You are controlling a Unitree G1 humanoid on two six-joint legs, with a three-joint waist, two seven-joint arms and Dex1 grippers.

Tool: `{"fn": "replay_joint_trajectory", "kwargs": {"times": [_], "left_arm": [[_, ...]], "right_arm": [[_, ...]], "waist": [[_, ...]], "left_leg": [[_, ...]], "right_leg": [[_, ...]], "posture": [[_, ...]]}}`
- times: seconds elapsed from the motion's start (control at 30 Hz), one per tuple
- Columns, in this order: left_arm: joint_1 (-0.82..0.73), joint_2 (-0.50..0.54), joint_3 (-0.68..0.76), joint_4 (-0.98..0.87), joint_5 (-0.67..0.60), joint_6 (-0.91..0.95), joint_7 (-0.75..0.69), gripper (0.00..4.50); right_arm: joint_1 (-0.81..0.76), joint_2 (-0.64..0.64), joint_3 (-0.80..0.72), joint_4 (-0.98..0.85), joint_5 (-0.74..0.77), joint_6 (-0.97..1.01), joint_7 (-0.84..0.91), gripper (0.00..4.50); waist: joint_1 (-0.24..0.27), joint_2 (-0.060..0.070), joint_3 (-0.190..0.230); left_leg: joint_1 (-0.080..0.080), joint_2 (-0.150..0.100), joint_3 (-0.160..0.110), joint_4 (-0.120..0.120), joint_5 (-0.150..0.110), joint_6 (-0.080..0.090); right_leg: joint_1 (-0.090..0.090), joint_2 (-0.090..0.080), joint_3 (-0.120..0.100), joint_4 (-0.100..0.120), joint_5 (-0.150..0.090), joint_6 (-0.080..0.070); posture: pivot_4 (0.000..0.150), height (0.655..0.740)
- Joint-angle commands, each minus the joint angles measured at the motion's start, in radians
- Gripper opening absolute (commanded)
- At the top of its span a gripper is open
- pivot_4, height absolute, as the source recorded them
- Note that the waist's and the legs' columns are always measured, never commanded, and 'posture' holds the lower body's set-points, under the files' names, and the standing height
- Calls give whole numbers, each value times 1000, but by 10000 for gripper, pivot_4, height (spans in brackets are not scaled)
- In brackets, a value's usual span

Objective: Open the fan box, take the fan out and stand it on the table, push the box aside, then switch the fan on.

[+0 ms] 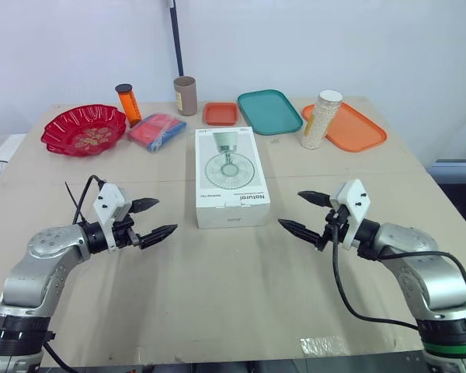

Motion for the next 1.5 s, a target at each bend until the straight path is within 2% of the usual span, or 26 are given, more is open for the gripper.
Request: {"fn": "replay_joint_trajectory", "kwargs": {"times": [0.03, 0.47, 0.5, 0.57, 0.6, 0.63, 0.67, 0.77, 0.8, 0.83, 0.93, 1.07, 1.17, 1.5], "left_arm": [[-2, 14, 25, -34, 1, -23, 0, 45000], [-15, 1, 30, -24, -7, -25, 26, 45000], [-17, -5, 36, -22, -16, -27, 26, 39879], [-13, -8, 45, -32, -39, -29, 13, 37678], [-14, -12, 50, -33, -41, -34, 18, 33324], [-16, -14, 53, -32, -40, -38, 23, 31082], [-19, -17, 55, -29, -39, -41, 26, 24395], [-39, -16, 58, -18, -57, -40, 7, 14556], [-48, -17, 55, -14, -57, -42, 4, 12619], [-65, -19, 55, -8, -66, -38, 0, 7387], [-196, -66, 10, 49, -52, -43, 21, 179], [-341, -122, -94, 176, 54, -102, 12, 179], [-400, -140, -167, 253, 153, -171, 7, 179], [-462, -193, -275, 461, 305, -308, 7, 179]], "right_arm": [[-10, 2, -8, -12, 3, -15, 4, 44560], [-23, 23, 10, -15, 4, -8, 3, 44560], [-24, 22, 9, -15, 5, -7, 4, 45000], [-25, 20, 7, -14, 6, -5, 6, 45000], [-24, 17, 6, -15, 6, -4, 8, 45000], [-26, 15, 5, -16, 8, -1, 9, 45000], [-28, 13, 2, -18, 11, 2, 10, 45000], [-37, -1, -14, -23, 24, 18, 16, 45000], [-37, -6, -16, -27, 24, 20, 17, 45000], [-39, -8, -18, -38, 28, 29, 14, 45000], [-93, 5, 0, -113, 28, 62, -33, 45000], [-150, 7, 69, -148, -36, 65, -55, 45000], [-157, 38, 81, -146, -16, 69, -59, 45000], [-213, 43, 248, -67, -214, -3, -82, 45000]], "waist": [[0, 0, 0], [0, 0, 0], [0, 0, 0], [0, 0, 0], [0, 0, 0], [0, 0, 0], [0, 0, 0], [0, 0, 0], [0, 0, 0], [0, 0, 0], [0, 0, 0], [2, 0, 0], [3, 0, 0], [2, -2, -1]], "left_leg": [[0, 0, 0, 0, 0, 0], [0, 0, 0, 0, 0, 0], [0, 0, 0, 0, 0, 0], [0, 0, 0, 0, 0, 0], [0, 0, 0, 0, 0, 0], [0, 0, 0, 0, 0, 0], [0, 0, 0, 0, 0, 0], [0, 0, 0, 0, 0, 0], [0, 0, 0, 0, 0, 0], [0, 0, 0, 0, 0, 0], [0, 0, 0, 0, 0, 0], [-1, 0, -1, 1, 0, 0], [-1, 0, -1, 4, 0, 0], [-2, -1, -2, 5, 0, 0]], "right_leg": [[0, 0, 0, 0, 0, 0], [0, 0, 0, 0, 0, 0], [0, 0, 0, 0, 0, 0], [0, 0, 0, 0, 0, 0], [0, 0, 0, 0, 0, 0], [0, 0, 0, 0, 0, 0], [0, 0, 0, 0, 0, 0], [0, 0, 0, 0, 0, 0], [0, 0, 0, 0, 0, 0], [0, 0, 0, 0, 0, 0], [0, 0, 0, 0, 0, 0], [0, 0, -1, 0, 0, 0], [1, 0, -2, 1, 0, 0], [1, 0, -3, 0, 0, 0]], "posture": [[1500, 7400], [1500, 7400], [1500, 7400], [1500, 7400], [1500, 7400], [1500, 7400], [1500, 7400], [1500, 7400], [1500, 7400], [1500, 7400], [1500, 7400], [1500, 7400], [1500, 7400], [1500, 7400]]}}
